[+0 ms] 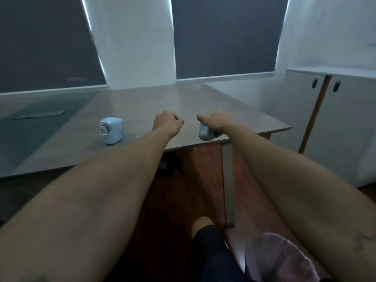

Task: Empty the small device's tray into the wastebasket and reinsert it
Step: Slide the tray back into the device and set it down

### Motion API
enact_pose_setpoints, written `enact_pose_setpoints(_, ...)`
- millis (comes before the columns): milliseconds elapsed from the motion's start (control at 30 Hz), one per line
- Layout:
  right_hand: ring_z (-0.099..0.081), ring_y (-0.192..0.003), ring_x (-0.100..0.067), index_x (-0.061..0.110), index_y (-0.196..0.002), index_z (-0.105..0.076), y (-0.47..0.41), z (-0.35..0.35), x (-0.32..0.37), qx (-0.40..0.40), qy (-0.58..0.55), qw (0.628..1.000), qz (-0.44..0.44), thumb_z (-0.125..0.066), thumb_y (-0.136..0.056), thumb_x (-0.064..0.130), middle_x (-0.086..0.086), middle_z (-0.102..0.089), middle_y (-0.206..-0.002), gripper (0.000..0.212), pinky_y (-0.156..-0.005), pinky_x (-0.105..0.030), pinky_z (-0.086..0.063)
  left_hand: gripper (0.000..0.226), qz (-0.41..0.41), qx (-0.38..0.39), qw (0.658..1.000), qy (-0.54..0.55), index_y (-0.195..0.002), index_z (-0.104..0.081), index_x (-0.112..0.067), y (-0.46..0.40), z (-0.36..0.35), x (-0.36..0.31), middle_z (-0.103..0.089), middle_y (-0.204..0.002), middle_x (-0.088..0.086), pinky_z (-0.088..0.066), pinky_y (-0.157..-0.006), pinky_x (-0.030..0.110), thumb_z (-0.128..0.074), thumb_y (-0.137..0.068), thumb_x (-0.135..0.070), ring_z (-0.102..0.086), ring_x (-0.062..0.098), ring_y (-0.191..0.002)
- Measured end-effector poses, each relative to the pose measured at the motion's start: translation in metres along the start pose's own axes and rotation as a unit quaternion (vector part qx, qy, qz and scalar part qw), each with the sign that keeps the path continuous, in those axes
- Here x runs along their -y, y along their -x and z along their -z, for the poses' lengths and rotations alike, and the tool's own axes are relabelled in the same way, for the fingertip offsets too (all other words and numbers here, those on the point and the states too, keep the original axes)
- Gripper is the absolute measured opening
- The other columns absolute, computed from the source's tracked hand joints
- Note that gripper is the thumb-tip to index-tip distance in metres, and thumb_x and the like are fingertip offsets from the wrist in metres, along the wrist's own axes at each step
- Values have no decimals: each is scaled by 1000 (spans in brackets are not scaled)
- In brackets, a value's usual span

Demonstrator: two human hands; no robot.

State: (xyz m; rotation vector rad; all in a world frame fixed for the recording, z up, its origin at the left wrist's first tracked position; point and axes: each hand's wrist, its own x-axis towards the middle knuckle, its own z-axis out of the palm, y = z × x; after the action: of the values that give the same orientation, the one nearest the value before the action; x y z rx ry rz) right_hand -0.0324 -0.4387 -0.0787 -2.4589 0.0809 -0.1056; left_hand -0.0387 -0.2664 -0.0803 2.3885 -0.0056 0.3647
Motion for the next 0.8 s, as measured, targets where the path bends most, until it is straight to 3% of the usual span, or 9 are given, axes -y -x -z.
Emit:
enact_pose_setpoints(100, -65, -66, -26, 4, -91, -62, -12, -14, 40, 14, -59, 998, 22, -57, -86, 56, -13, -65, -87, 52, -53, -31, -54, 31, 11, -43, 999, -19, -99, -74, -11, -10, 40, 25, -73, -108, 12, -46, -84, 31, -62, -84, -36, -64, 32, -103)
enact_pose_setpoints(167, -63, -61, -23, 6, -86, -61, -20, -25, 64, 21, -57, 997, 44, -58, -85, 56, -9, -61, -76, 50, -48, -28, -49, 31, 36, -73, 996, -21, -101, -72, -13, -17, 63, 44, -71, -112, 11, -43, -83, 30, -62, -82, -36, -63, 31, -106)
enact_pose_setpoints(300, -66, -73, -27, 2, -94, -63, -42, -54, 106, 54, -110, 990, 67, -64, -82, 53, -13, -65, -87, 52, -62, -35, -59, 55, 90, -125, 988, -21, -127, -59, -9, -30, 97, 89, -62, -131, 14, -43, -94, 34, -64, -81, -39, -56, 33, -120)
enact_pose_setpoints(433, -72, -79, -31, 0, -86, -66, -68, -83, 133, 71, -160, 982, 64, -74, -76, 51, -16, -69, -89, 53, -74, -42, -62, 67, 138, -152, 979, -9, -130, -52, -5, -45, 109, 131, -55, -137, 16, -42, -97, 36, -68, -77, -44, -51, 33, -125)
enact_pose_setpoints(500, -73, -78, -32, 2, -79, -65, -83, -98, 141, 81, -198, 975, 57, -77, -73, 49, -17, -70, -87, 49, -73, -43, -62, 77, 152, -158, 976, -2, -135, -46, -6, -52, 108, 148, -50, -140, 16, -40, -98, 36, -71, -74, -46, -47, 33, -128)
enact_pose_setpoints(633, -73, -72, -31, -1, -87, -69, -106, -127, 148, 100, -271, 957, 20, -80, -70, 43, -17, -71, -86, 49, -70, -42, -63, 86, 163, -172, 971, 24, -135, -40, -8, -66, 96, 173, -48, -137, 15, -39, -88, 35, -79, -67, -42, -49, 34, -123)
enact_pose_setpoints(800, -72, -66, -30, 4, -85, -71, -126, -155, 150, 112, -310, 944, 16, -78, -65, 46, -15, -70, -84, 48, -64, -38, -62, 78, 160, -200, 965, 48, -132, -43, -9, -85, 83, 191, -52, -132, 15, -41, -90, 35, -81, -68, -33, -52, 33, -119)
